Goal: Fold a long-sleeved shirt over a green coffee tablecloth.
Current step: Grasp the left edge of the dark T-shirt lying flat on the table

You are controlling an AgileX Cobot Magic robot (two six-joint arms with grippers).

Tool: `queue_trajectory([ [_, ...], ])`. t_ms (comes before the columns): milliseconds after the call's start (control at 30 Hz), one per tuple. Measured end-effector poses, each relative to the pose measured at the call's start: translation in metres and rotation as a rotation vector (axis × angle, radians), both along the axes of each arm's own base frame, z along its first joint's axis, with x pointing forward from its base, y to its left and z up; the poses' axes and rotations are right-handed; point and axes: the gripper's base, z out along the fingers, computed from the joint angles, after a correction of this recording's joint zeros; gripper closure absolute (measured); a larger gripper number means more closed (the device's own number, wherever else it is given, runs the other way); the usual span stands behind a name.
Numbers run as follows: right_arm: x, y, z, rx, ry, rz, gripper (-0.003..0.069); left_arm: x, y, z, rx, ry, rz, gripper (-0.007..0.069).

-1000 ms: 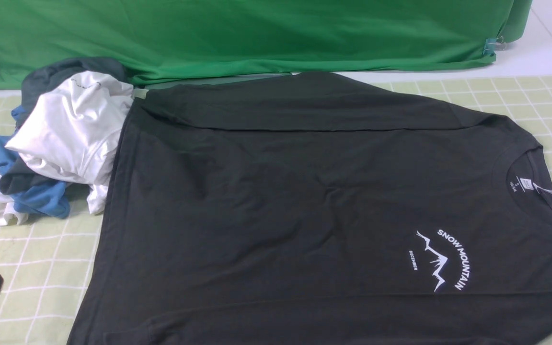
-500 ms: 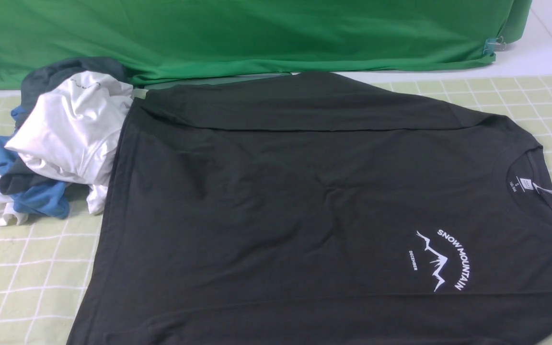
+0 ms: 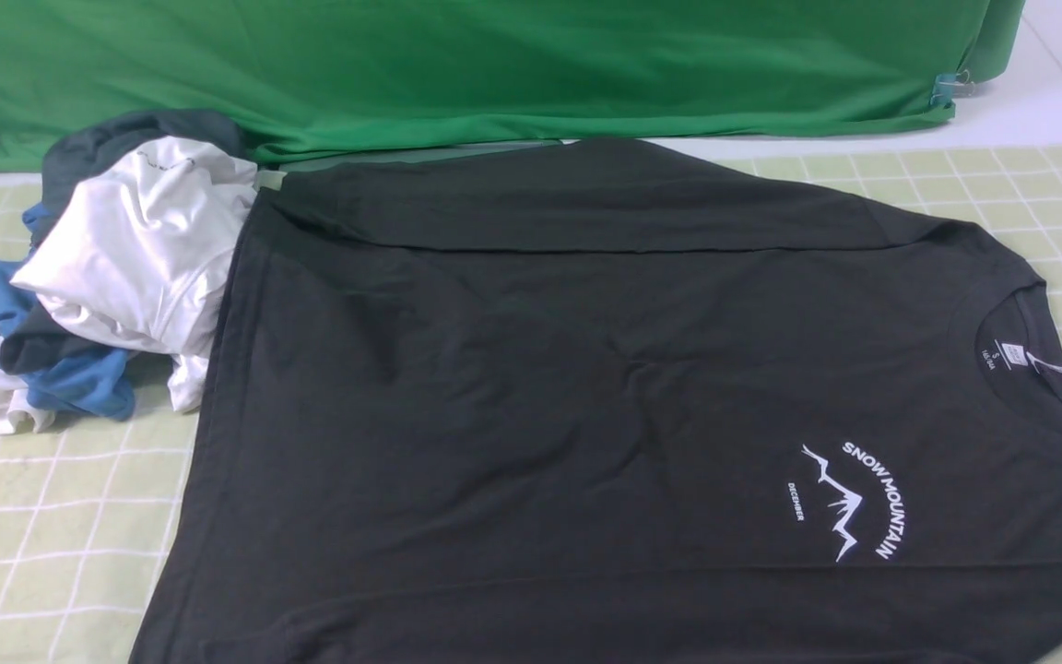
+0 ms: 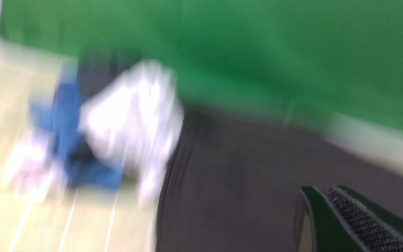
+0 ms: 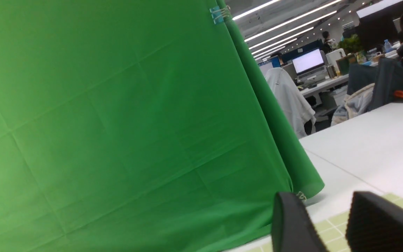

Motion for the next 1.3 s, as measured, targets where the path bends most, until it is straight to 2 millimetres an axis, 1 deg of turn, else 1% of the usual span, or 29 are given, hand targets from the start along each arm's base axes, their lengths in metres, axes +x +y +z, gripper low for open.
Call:
queue_trajectory([
  [33,0.000,0.000,0.001,0.004,-0.011,0.001,0.0419,0.014,-0.003,-0.013,0.012,0.128,-0.059,0.0590],
  [67,0.000,0.000,0.001,0.009,-0.004,0.005,0.0425,0.022,-0.004,-0.024,0.016,0.205,-0.091,0.0594],
  [100,-0.001,0.001,0.005,0.017,0.012,0.019,0.0453,0.032,-0.004,-0.038,0.025,0.291,-0.118,0.0606],
  [133,-0.001,0.001,0.008,0.019,0.033,0.028,0.0488,0.036,-0.004,-0.046,0.029,0.341,-0.129,0.0610],
  [167,-0.003,0.003,0.022,0.012,0.049,0.048,0.0557,0.044,-0.003,-0.060,0.035,0.422,-0.141,0.0616],
  [200,-0.003,0.004,0.034,-0.003,0.075,0.063,0.0593,0.049,-0.003,-0.073,0.038,0.488,-0.148,0.0620],
  [233,-0.003,0.004,0.033,-0.013,0.088,0.062,0.0606,0.050,-0.003,-0.076,0.037,0.501,-0.149,0.0620],
  [267,-0.002,0.007,0.053,-0.072,0.163,0.094,0.0645,0.055,-0.005,-0.095,0.048,0.592,-0.170,0.0622],
  [367,0.006,0.013,0.080,-0.203,0.313,0.169,0.0659,0.063,-0.013,-0.117,0.094,0.670,-0.225,0.0622],
  [433,0.016,0.019,0.094,-0.289,0.441,0.241,0.0662,0.070,-0.022,-0.127,0.134,0.681,-0.245,0.0622],
  [500,0.028,0.026,0.101,-0.366,0.548,0.316,0.0661,0.075,-0.030,-0.135,0.177,0.690,-0.255,0.0622],
  [600,0.042,0.038,0.099,-0.434,0.648,0.411,0.0664,0.079,-0.038,-0.147,0.220,0.731,-0.262,0.0618],
  [667,0.047,0.046,0.094,-0.456,0.689,0.473,0.0664,0.082,-0.040,-0.154,0.230,0.756,-0.258,0.0604],
  [767,0.050,0.054,0.090,-0.482,0.712,0.531,0.0664,0.086,-0.041,-0.161,0.233,0.767,-0.253,0.0559],
  [833,0.051,0.058,0.090,-0.495,0.706,0.564,0.0664,0.089,-0.042,-0.165,0.245,0.769,-0.258,0.0507],
  [967,0.049,0.063,0.090,-0.501,0.688,0.601,0.0663,0.091,-0.042,-0.169,0.261,0.771,-0.267,0.0349],
  [1000,0.049,0.063,0.090,-0.502,0.686,0.602,0.0663,0.092,-0.042,-0.169,0.261,0.771,-0.267,0.0323],
  [1033,0.049,0.064,0.091,-0.502,0.682,0.606,0.0662,0.092,-0.042,-0.169,0.261,0.767,-0.268,0.0258],
  [1067,0.049,0.064,0.091,-0.502,0.681,0.607,0.0662,0.093,-0.042,-0.170,0.261,0.766,-0.269,0.0224],
  [1100,0.049,0.064,0.091,-0.501,0.680,0.607,0.0662,0.093,-0.042,-0.170,0.261,0.766,-0.269,0.0218],
  [1133,0.049,0.064,0.091,-0.501,0.679,0.607,0.0662,0.093,-0.043,-0.171,0.255,0.770,-0.267,0.0183],
  [1200,0.049,0.064,0.091,-0.500,0.679,0.607,0.0662,0.092,-0.044,-0.171,0.240,0.784,-0.265,0.0157],
  [1300,0.049,0.064,0.091,-0.500,0.679,0.607,0.0662,0.091,-0.044,-0.171,0.236,0.789,-0.266,0.0155],
])
